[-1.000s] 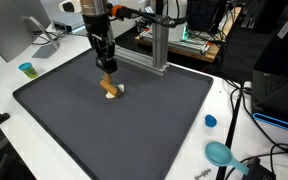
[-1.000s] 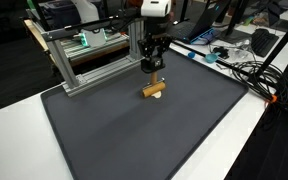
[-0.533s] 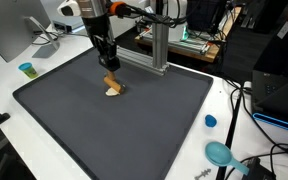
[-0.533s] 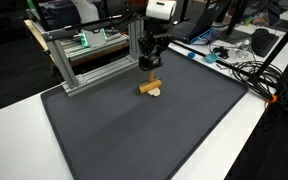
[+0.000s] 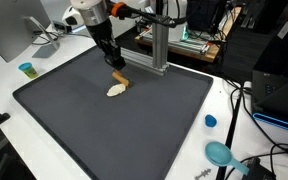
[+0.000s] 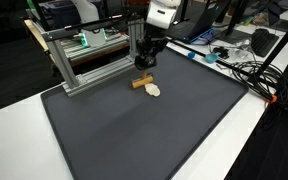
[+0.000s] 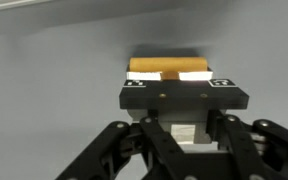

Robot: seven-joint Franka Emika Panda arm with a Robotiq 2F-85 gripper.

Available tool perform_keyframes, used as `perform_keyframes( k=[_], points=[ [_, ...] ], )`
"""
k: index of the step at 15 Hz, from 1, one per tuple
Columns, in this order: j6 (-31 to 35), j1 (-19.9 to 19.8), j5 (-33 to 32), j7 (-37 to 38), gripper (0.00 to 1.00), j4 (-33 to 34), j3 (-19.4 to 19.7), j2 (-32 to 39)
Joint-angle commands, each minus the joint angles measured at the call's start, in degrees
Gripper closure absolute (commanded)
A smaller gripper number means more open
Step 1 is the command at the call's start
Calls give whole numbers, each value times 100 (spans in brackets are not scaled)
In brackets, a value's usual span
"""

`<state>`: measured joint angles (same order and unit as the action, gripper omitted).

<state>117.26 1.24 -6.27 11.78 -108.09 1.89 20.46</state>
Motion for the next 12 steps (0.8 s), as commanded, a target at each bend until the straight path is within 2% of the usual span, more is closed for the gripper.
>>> perform_keyframes(
  k=[1, 4, 8, 12],
  points=[
    [-442, -19, 14, -138, 78, 154, 31, 423],
    [-586, -73, 194, -411, 78, 120, -37, 116],
    [-881, -49, -24, -1644, 78, -175, -185, -779],
    [-1599, 220, -110, -2317, 78, 194, -516, -1137]
  ],
)
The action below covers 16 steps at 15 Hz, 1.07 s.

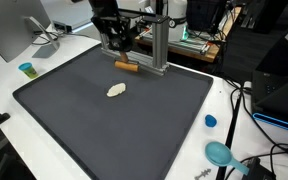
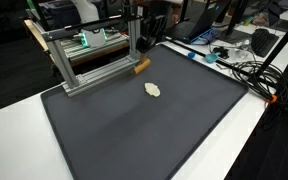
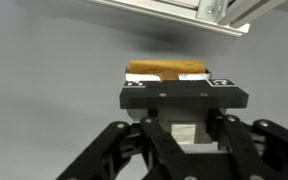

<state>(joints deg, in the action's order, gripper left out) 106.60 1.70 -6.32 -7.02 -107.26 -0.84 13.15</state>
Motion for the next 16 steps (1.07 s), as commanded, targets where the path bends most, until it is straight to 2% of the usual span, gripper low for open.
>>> perform_keyframes(
  k=[1, 5, 8, 11, 12, 16],
  points=[
    [-691, 245, -110, -593, 78, 220, -340, -445],
    [-1151, 534, -341, -1189, 78, 810, -646, -188],
    [-1300, 687, -1101, -1542, 78, 1353, -705, 219],
    [-1173, 688, -1852, -2257, 78, 2074, -652, 828],
    [-1024, 677, -1483, -1761, 53, 1383, -704, 350],
    [-1018, 659, -1729, -2095, 53, 1888, -654, 819]
  ],
)
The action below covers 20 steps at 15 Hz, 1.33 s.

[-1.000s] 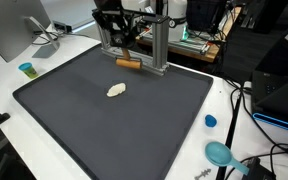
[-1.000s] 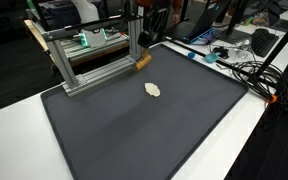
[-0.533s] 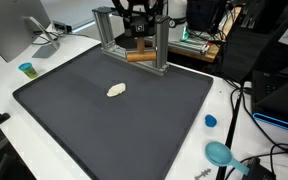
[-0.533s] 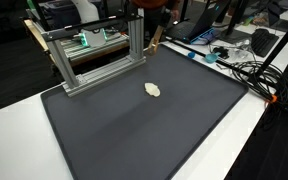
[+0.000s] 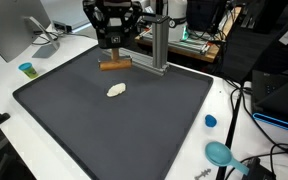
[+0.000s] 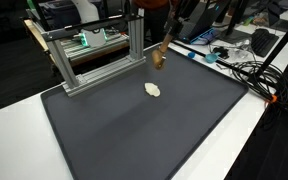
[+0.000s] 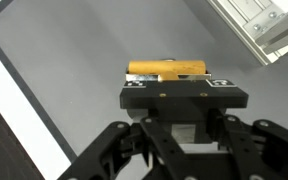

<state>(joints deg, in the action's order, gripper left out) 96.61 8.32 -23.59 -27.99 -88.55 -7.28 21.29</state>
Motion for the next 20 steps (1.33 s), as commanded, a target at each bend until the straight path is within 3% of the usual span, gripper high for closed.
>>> perform_keyframes(
  k=[1, 2, 4, 10, 11, 15, 17, 18, 20],
  points=[
    [-20, 3, -5, -5, 53, 50, -10, 27],
    [-20, 6, -7, -9, 78, 60, -11, 28],
    [730, -81, 85, -436, 78, -573, -164, -291],
    [1778, -409, 350, -2365, 78, -1244, -225, -508],
    [1885, -533, 447, -2802, 78, -1322, -210, -560],
    [2107, -1568, 833, -4460, 78, -1586, -738, -645],
    [2267, -1746, 1193, -5339, 78, -1862, -684, -781],
    [2421, -1557, 1413, -5754, 78, -2052, -423, -885],
    [2809, -1555, 1744, -6070, 78, -2527, -312, -1119]
  ],
)
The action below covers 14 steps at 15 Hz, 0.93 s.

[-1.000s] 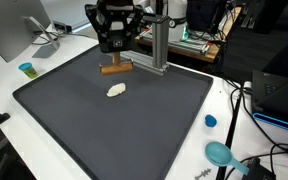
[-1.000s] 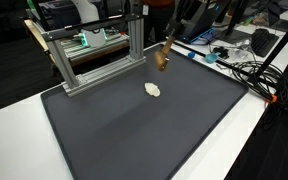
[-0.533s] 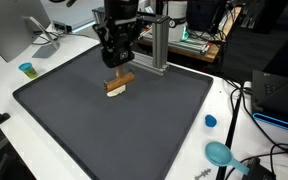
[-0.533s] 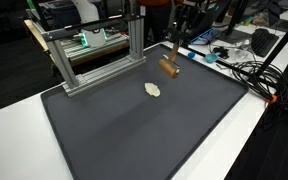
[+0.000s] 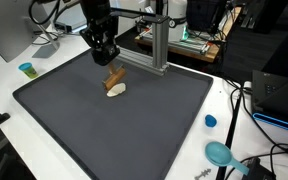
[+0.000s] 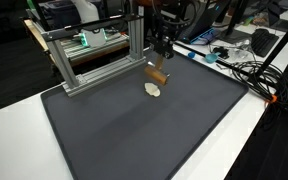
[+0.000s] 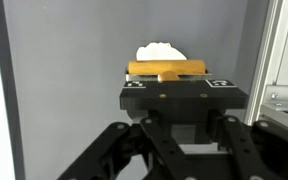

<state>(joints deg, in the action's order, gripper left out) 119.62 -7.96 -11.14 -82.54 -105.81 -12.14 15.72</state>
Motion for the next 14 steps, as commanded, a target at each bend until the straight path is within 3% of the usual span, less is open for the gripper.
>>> perform_keyframes(
  k=[1, 2, 3, 6, 7, 14],
  points=[
    [644, 108, 651, -737, 78, -1040, 217, -689],
    [821, 168, 810, -654, 78, -1278, 241, -830],
    [484, 283, 538, -505, 53, -614, 371, -291],
    [693, 338, 680, -517, 53, -1044, 380, -556],
    [701, 346, 688, -515, 78, -1092, 382, -605],
    [956, 467, 750, 318, 78, -1175, 693, -563]
  ],
)
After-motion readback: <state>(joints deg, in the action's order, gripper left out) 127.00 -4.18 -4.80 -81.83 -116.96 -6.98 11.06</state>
